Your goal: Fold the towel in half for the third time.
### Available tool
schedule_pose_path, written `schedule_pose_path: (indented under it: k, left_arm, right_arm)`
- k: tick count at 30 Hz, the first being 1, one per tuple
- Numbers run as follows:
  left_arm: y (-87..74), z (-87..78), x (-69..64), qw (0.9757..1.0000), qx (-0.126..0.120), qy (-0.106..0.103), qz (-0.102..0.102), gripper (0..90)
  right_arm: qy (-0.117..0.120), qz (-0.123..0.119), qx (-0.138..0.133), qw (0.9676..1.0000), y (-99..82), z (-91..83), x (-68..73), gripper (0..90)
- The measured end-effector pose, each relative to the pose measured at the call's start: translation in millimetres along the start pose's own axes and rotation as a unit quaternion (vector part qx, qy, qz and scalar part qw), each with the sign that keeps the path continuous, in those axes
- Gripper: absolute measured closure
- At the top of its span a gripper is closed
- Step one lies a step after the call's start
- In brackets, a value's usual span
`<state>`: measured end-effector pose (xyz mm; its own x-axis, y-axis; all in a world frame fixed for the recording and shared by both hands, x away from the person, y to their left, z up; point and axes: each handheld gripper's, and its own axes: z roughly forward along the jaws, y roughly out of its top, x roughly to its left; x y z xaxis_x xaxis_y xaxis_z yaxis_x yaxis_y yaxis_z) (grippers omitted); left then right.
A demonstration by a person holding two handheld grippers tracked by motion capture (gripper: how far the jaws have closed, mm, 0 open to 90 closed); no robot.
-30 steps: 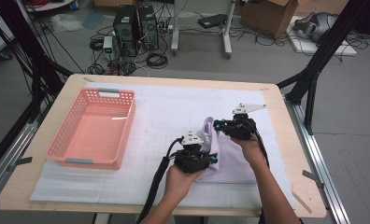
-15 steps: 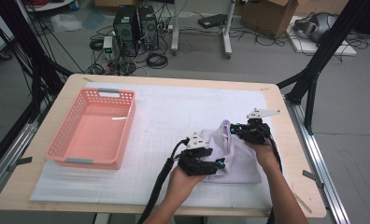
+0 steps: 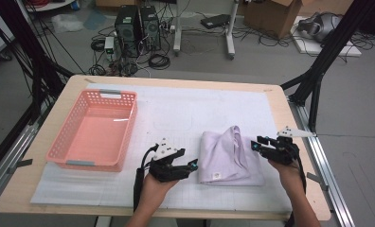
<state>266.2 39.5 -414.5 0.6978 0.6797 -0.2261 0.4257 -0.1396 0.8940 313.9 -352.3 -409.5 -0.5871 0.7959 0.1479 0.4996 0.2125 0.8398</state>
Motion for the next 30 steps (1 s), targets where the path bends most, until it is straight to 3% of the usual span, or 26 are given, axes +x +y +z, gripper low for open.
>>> schedule_pose_path:
  k: [5,10,12,14,16,23,25,26,30]
  left_arm:
    - [-4.2,-7.9,6.7,0.9999,-0.008,0.008,0.002,38.1]
    - [-7.9,-11.7,11.2,0.9998,-0.007,0.015,0.006,37.6]
    - [-10.3,-12.7,12.3,0.9998,-0.007,0.019,0.008,37.6]
    - [-12.9,-14.2,14.0,0.9998,-0.007,0.019,0.007,37.6]
    - [-14.7,-16.7,15.8,0.9997,-0.008,0.021,0.007,37.6]
    - [-20.7,-26.7,19.7,0.9996,-0.013,0.024,0.006,37.7]
    - [-22.7,-28.4,20.0,0.9996,-0.013,0.024,0.005,37.6]
    - [-23.6,-29.4,20.1,0.9996,-0.013,0.023,0.007,37.6]
    - [-26.3,-31.7,18.5,0.9996,-0.017,0.021,0.010,37.6]
  right_arm:
    - [0.017,-0.015,0.020,0.9995,-20.9,-3.4,24.6,50.3]
    - [0.044,-0.005,0.034,0.9984,-31.5,2.6,35.7,52.7]
    - [0.049,-0.008,0.050,0.9975,-33.6,7.1,37.0,62.9]
    - [0.046,-0.012,0.062,0.9970,-35.9,7.8,37.5,85.1]
    - [0.043,-0.012,0.065,0.9969,-36.6,3.1,36.2,86.1]
    - [-0.009,-0.006,0.081,0.9966,-41.8,-31.0,34.3,85.9]
    - [-0.017,0.000,0.091,0.9957,-46.0,-34.5,33.7,74.9]
    - [-0.031,-0.001,0.083,0.9961,-46.8,-36.2,34.5,66.7]
    - [-0.020,-0.014,0.038,0.9990,-37.5,-40.3,40.2,67.5]
